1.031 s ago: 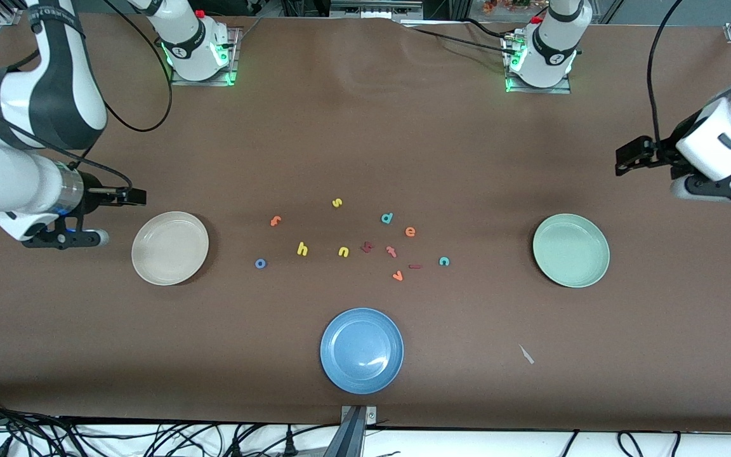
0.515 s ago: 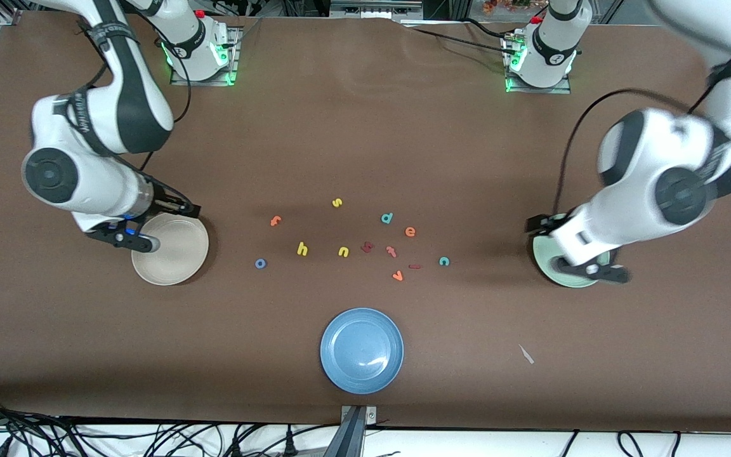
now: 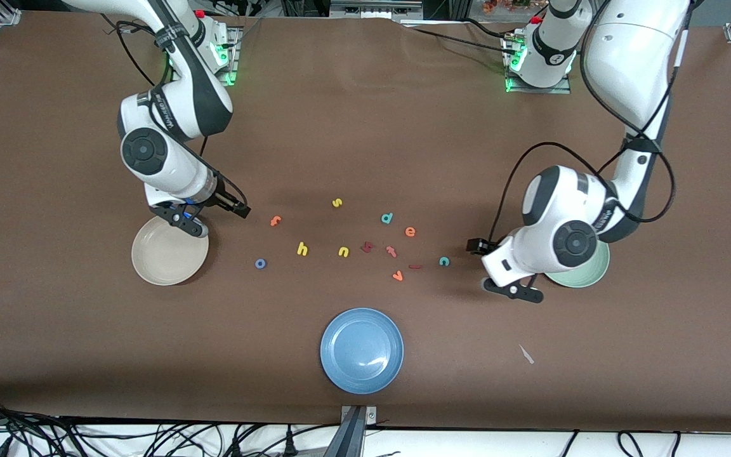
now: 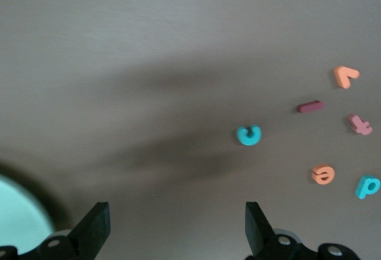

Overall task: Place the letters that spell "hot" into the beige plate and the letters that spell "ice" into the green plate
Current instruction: 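Grasp the orange 3 with the right gripper while the left gripper grasps the cyan c, then drop the 3 on the cream plate while the left gripper drops c on green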

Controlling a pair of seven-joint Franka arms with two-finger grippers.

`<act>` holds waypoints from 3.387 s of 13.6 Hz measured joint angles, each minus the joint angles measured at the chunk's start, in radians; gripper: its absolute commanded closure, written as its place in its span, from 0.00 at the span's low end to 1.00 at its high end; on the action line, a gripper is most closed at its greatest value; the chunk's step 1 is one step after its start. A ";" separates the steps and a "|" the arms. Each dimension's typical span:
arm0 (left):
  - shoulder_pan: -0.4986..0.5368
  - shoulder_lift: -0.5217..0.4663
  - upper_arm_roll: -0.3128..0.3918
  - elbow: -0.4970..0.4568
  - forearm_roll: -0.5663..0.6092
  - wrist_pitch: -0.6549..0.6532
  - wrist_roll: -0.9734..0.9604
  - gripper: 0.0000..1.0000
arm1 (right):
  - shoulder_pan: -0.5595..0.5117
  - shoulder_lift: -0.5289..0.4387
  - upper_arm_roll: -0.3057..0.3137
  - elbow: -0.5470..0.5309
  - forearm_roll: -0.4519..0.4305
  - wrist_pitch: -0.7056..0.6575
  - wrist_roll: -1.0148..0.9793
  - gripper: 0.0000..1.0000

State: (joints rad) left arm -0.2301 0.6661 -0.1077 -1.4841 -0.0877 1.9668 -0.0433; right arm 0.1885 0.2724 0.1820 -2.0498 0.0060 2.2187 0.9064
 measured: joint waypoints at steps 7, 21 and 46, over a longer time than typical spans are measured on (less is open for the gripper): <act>-0.111 0.077 0.003 0.000 0.026 0.122 -0.204 0.25 | 0.094 0.102 0.001 -0.063 -0.001 0.185 0.233 0.00; -0.127 0.157 0.008 -0.001 0.033 0.246 -0.287 0.46 | 0.106 0.271 0.000 0.046 -0.001 0.242 0.301 0.13; 0.211 0.033 0.030 0.023 0.040 -0.110 0.173 0.86 | 0.104 0.236 -0.050 0.183 -0.046 -0.012 0.121 1.00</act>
State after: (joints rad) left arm -0.0190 0.6988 -0.0779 -1.4606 -0.0478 1.8570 0.1302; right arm 0.2930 0.5084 0.1323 -1.8666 -0.0395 2.2071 1.0279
